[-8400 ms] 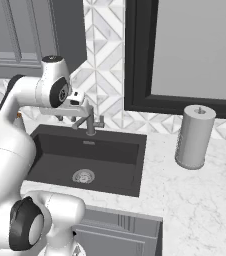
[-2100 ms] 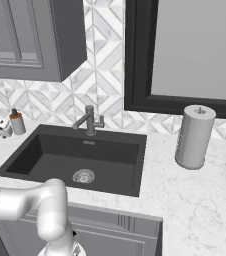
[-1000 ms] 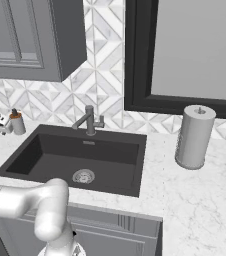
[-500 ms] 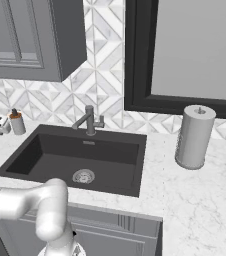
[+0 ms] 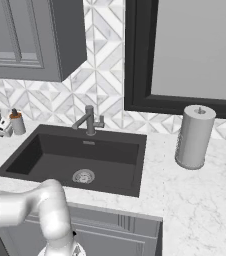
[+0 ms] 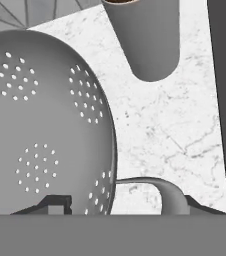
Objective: Put the colander in the sink, put the apple in the colander, and turn on the sink faucet and pour water over the colander.
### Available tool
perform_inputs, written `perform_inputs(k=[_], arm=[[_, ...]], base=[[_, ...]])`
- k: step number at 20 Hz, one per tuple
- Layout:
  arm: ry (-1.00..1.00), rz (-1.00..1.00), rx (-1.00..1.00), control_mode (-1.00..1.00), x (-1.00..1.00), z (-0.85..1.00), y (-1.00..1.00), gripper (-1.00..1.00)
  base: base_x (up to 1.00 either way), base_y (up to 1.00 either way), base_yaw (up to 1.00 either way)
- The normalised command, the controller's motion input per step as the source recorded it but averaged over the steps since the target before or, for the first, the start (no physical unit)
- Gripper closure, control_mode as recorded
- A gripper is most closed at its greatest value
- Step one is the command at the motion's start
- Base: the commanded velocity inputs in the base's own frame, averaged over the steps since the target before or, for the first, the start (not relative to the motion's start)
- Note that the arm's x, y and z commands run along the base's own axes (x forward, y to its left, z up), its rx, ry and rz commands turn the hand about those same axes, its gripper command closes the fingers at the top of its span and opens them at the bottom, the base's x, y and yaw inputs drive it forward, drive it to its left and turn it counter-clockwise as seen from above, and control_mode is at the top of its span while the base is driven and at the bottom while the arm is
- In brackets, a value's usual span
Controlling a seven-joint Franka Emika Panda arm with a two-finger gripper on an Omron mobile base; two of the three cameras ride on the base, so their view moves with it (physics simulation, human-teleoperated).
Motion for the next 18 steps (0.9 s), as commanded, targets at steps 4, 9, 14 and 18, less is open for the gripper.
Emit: perform_inputs(k=[4,9,14,18], arm=[[0.00,-0.02,0.04,-1.00,-0.49,0.49,-0.76,1.00],[0.00,-0.01,0.01,-1.00,-0.54,0.39,-0.95,1.00],[0.01,0.00,0.02,-1.00,-0.70,0.12,-1.00,1.00],[0.03,0.00,0.02,-1.00,-0.75,0.00,-1.00,1.00]], base=[[0.00,0.00,0.00],[0.00,0.00,0.00],[0.00,0.00,0.00],[0.00,0.00,0.00]])
